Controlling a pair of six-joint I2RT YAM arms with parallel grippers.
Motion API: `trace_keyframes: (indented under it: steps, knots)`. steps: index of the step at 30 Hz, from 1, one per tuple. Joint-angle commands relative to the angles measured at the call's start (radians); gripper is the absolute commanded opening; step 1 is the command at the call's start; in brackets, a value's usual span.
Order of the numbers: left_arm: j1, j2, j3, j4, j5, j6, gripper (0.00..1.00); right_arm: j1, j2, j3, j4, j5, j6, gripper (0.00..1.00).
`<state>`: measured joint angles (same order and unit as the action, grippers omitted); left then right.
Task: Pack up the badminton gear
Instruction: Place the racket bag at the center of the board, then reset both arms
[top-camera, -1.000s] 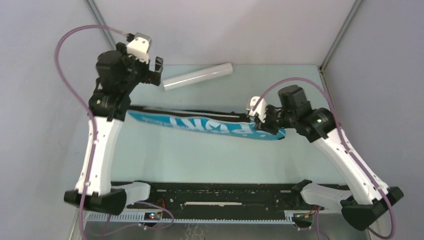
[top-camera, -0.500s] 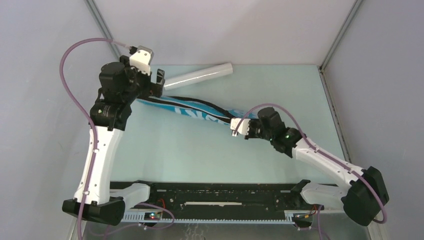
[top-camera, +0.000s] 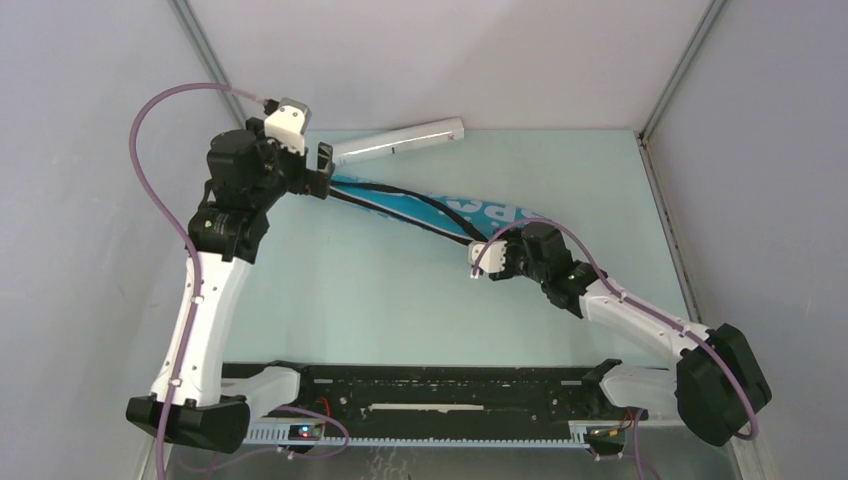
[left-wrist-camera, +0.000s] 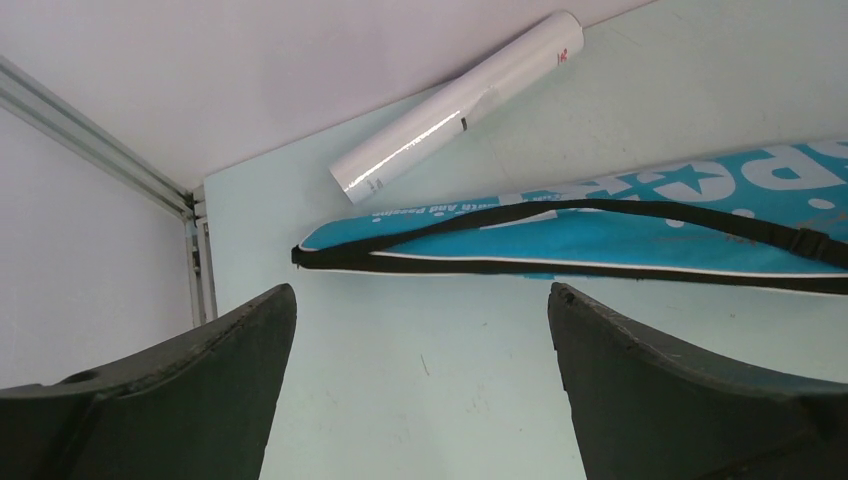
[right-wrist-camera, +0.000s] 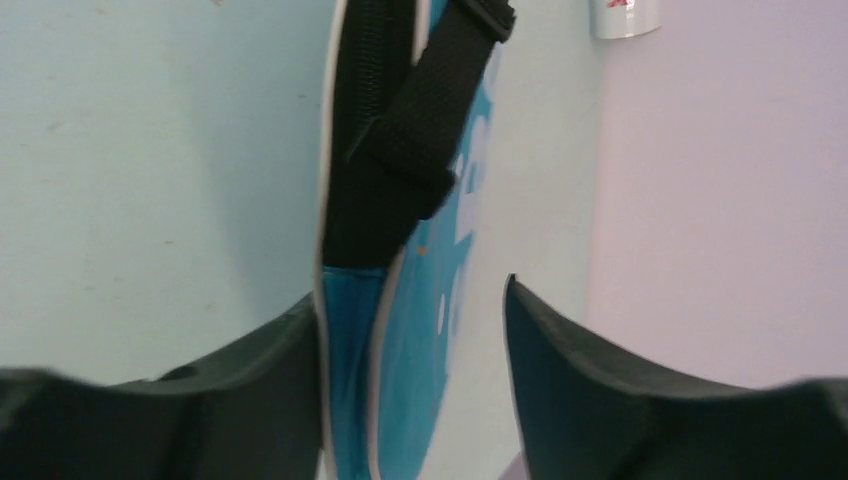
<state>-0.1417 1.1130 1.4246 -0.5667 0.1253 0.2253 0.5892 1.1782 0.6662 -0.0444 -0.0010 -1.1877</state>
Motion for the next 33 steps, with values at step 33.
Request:
trace_keyframes:
  steps: [33]
  knots:
    - [0.008, -0.321, -0.504, 0.467, -0.18, -0.198, 1.0, -0.372, -0.207, 0.36, -0.282, -0.139, 1.062, 1.0]
